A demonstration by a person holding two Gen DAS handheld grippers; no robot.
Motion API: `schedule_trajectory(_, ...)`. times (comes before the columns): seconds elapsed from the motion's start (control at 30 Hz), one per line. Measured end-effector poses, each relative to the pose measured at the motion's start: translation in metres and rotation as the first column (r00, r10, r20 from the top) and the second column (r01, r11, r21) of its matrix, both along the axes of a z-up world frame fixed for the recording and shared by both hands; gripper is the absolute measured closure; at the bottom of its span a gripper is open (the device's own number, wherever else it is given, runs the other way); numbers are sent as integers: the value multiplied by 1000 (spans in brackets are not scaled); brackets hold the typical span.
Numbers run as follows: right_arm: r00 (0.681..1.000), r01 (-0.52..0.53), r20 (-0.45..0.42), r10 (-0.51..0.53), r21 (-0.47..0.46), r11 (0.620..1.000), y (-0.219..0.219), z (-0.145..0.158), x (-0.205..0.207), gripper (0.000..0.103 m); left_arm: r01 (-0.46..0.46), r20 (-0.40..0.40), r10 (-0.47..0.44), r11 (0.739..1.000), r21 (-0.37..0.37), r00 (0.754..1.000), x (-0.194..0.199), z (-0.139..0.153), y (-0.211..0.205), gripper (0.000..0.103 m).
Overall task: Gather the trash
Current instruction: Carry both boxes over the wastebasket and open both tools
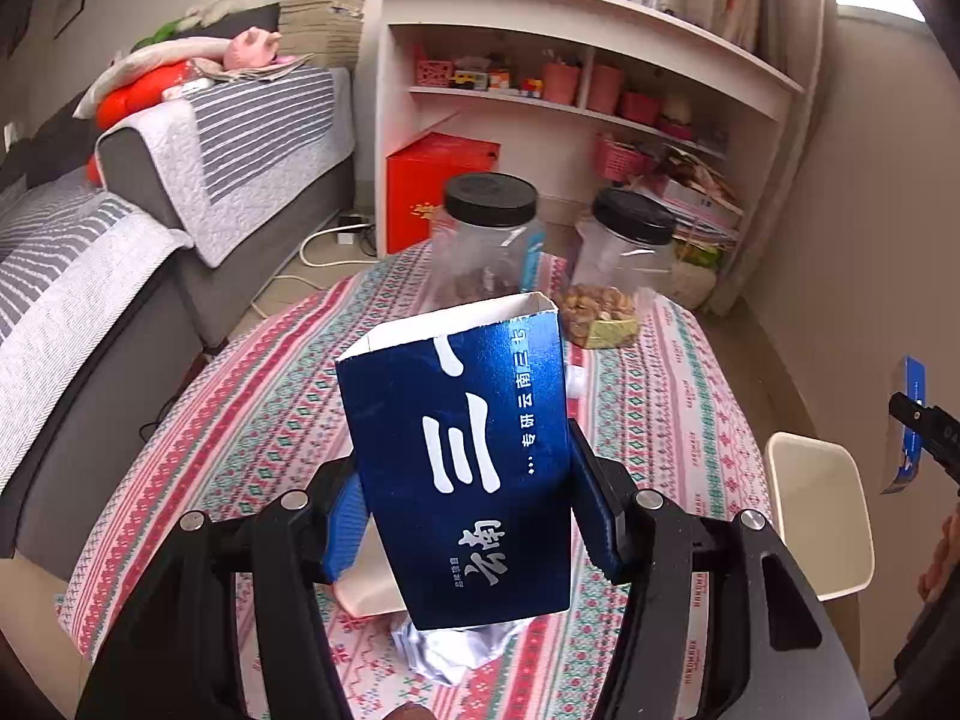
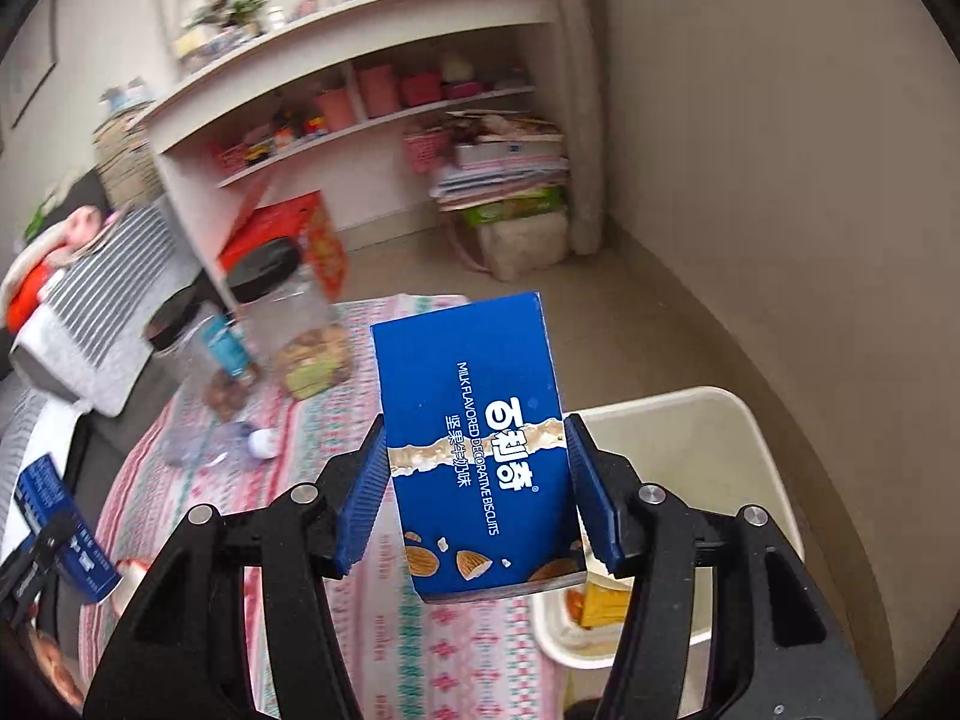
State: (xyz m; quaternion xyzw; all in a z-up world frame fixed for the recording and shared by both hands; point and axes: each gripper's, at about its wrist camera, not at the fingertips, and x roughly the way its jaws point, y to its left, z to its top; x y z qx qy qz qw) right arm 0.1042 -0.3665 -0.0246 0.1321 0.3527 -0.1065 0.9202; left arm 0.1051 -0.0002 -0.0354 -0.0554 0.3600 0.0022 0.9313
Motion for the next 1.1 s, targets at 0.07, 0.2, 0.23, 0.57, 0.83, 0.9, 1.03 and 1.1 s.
schedule_trajectory(0.07,998,58,-11,-58,10,998,-16,-3,-4,28,23,-2,-23,1000,-4,1000,2,0,-12,46)
schedule_trajectory(0.2,992,126,-1,-126,56,990,-41,0,-17,9,80,15,-80,997,5,997,2,2,-42,46)
schedule_trajectory(0.23,991,135,4,-135,63,989,-45,1,-22,8,100,15,-100,995,10,995,2,2,-51,46)
schedule_trajectory(0.57,972,194,114,-206,114,974,-79,27,-54,7,269,-52,-268,963,12,962,8,-11,-153,46)
schedule_trajectory(0.83,907,301,246,-342,191,934,-114,50,-88,7,426,-86,-440,893,-143,894,20,-7,-258,43)
schedule_trajectory(0.9,899,319,254,-358,183,930,-117,53,-94,7,448,-101,-474,870,-207,875,24,-4,-278,29)
schedule_trajectory(1.03,907,312,246,-343,156,937,-115,53,-93,7,457,-99,-479,870,-183,872,18,-1,-288,27)
schedule_trajectory(1.1,915,300,238,-327,143,943,-111,53,-90,7,460,-98,-475,876,-144,875,13,-1,-285,27)
